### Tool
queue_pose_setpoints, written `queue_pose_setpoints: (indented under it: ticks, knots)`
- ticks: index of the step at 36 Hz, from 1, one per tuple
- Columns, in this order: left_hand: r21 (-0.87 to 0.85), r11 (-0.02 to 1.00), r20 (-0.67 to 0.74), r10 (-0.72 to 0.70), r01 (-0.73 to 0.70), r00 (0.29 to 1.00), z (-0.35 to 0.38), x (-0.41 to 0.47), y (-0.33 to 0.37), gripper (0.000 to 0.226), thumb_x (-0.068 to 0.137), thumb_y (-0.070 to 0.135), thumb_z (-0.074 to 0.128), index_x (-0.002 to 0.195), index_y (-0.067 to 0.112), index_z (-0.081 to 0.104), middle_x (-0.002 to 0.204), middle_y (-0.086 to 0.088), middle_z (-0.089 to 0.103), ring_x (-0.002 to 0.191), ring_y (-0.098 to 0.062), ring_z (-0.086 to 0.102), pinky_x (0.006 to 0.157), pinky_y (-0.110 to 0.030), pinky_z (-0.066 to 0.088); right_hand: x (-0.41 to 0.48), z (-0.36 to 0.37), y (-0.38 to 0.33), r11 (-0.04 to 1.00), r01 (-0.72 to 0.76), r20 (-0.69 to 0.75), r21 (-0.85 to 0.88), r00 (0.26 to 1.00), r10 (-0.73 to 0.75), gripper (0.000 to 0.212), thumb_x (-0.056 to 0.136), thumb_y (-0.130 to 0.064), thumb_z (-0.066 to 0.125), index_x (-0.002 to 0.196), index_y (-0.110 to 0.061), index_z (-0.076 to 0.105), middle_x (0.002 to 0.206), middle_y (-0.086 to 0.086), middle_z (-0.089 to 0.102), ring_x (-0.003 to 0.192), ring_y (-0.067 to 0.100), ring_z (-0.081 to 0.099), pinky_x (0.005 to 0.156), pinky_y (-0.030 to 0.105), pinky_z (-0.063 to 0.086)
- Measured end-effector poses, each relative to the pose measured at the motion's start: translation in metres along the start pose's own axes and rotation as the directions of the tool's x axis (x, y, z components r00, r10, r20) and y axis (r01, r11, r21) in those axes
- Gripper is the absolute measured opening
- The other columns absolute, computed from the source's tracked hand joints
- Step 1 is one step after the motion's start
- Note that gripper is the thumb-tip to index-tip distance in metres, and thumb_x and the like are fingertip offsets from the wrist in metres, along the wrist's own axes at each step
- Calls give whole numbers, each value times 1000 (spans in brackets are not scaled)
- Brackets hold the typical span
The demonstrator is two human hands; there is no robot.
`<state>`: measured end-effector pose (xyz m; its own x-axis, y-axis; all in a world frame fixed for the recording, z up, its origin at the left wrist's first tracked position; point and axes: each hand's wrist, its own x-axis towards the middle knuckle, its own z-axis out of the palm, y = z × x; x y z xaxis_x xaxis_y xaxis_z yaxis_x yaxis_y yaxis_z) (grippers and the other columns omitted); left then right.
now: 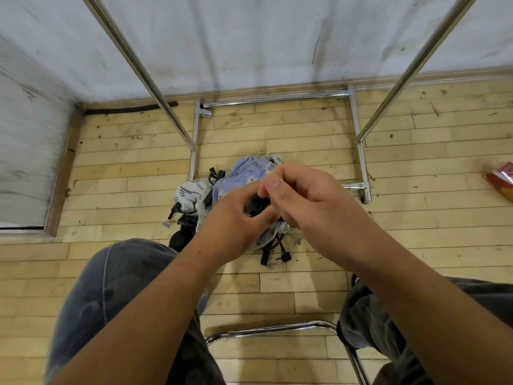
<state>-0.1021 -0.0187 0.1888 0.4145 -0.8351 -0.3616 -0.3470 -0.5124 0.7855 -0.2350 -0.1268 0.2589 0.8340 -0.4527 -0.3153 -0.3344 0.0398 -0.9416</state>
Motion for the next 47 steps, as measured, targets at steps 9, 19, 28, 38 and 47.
queue_pose_setpoints:
  ticks: [9, 19, 28, 38, 47]
  knots:
    - [2, 996, -57, -91, 91, 994, -5, 4, -2, 40, 90, 62, 61, 128, 60, 47, 100, 12, 65, 77, 4, 63, 59, -8, 45, 7, -3, 6, 999, -20, 1, 36, 1000, 20, 22, 110, -25, 45, 109, -25, 67, 71, -5, 54, 61, 4, 48, 59, 18, 44]
    - [-39, 976, 58, -212, 215, 976, -4, 6, -15, 49, 92, 57, 65, 136, 39, 57, 123, 16, 64, 106, 6, 63, 84, -19, 54, 8, -11, 8, 983, 19, -117, 183, 993, 2, 25, 111, -15, 43, 106, -17, 67, 74, 1, 52, 64, 24, 42, 60, 30, 39]
    - [-211, 902, 264, -319, 377, 910, 2, 4, -10, 85, 82, 91, 37, 149, 40, 44, 145, 14, 57, 128, -8, 57, 112, -46, 46, 10, -15, 7, 960, 31, -117, 278, 993, 2, 24, 111, -15, 43, 105, -13, 67, 73, 3, 50, 56, 16, 42, 59, 36, 38]
    - [-485, 738, 94, -489, 469, 867, -4, 14, -6, 25, 109, 27, 46, 119, 22, 68, 104, -2, 79, 99, -21, 76, 95, -42, 56, 7, -13, 5, 958, 26, -70, 287, 997, -6, 25, 111, -15, 42, 110, -16, 67, 76, -1, 57, 58, 17, 50, 62, 33, 47]
    - [-171, 906, -86, -404, 386, 911, -8, 11, -19, 23, 96, 42, 67, 95, 21, 75, 66, 8, 61, 52, -7, 50, 60, -28, 43, 5, -9, 4, 947, 59, -49, 316, 998, -46, 26, 111, -13, 42, 111, -14, 67, 78, 1, 58, 61, 18, 51, 67, 36, 52]
